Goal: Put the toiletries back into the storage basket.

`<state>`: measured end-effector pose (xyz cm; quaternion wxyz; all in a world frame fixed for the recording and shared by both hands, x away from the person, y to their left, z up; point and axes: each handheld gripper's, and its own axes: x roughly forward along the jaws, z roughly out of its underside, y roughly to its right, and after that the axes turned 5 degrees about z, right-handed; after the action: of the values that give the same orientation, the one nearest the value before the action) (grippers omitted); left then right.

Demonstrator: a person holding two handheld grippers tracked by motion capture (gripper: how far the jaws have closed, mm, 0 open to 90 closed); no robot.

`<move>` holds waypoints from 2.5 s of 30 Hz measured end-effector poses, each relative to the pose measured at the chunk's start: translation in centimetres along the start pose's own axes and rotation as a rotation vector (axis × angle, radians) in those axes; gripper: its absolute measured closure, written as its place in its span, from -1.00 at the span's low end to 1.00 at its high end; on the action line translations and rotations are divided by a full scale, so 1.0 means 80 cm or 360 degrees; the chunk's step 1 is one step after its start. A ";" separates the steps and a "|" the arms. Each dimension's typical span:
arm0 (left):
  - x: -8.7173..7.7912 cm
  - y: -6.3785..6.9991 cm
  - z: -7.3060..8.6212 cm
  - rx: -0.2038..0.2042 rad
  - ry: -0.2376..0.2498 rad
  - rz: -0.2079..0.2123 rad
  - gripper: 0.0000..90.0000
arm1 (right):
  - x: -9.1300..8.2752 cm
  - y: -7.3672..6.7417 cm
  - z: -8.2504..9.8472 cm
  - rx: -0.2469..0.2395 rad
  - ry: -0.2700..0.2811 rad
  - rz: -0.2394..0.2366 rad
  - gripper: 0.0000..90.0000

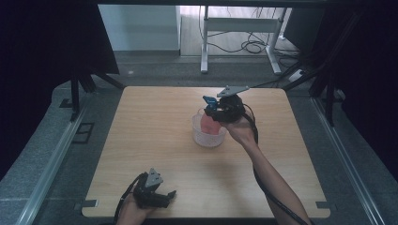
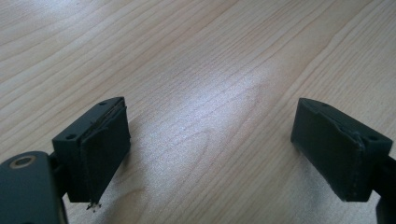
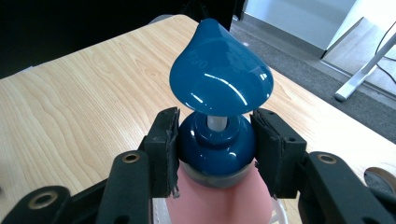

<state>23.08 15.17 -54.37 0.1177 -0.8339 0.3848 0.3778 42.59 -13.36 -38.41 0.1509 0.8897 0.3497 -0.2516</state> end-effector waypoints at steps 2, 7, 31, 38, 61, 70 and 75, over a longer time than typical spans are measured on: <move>0.000 0.000 0.000 0.0004 -0.0004 0.0000 -0.75 | 0.003 -0.001 0.002 0.0003 -0.0003 -0.0001 0.16; 0.000 0.000 0.000 0.0004 -0.0001 0.0000 -0.75 | 0.008 -0.001 0.007 0.0003 -0.0011 -0.0007 0.16; 0.000 0.000 0.000 0.0005 -0.0001 -0.0001 -0.75 | 0.036 -0.008 0.032 0.0010 -0.0073 -0.0030 0.16; 0.000 0.000 0.000 0.0005 0.0000 0.0000 -0.75 | 0.045 -0.008 0.040 0.0013 -0.0097 -0.0028 0.16; 0.000 0.000 0.000 0.0004 0.0000 -0.0001 -0.75 | 0.045 0.007 0.047 0.0144 -0.0114 -0.0079 0.04; 0.000 0.000 0.000 0.0005 0.0000 -0.0001 -0.75 | 0.043 0.005 0.045 0.0124 -0.0109 -0.0063 -0.15; 0.000 0.000 0.000 0.0004 0.0000 -0.0001 -0.75 | 0.040 0.005 0.045 0.0132 -0.0089 -0.0056 -0.24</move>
<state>23.09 15.18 -54.36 0.1189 -0.8338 0.3852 0.3772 43.63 -13.47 -43.13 0.1191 0.8815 0.3503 -0.2933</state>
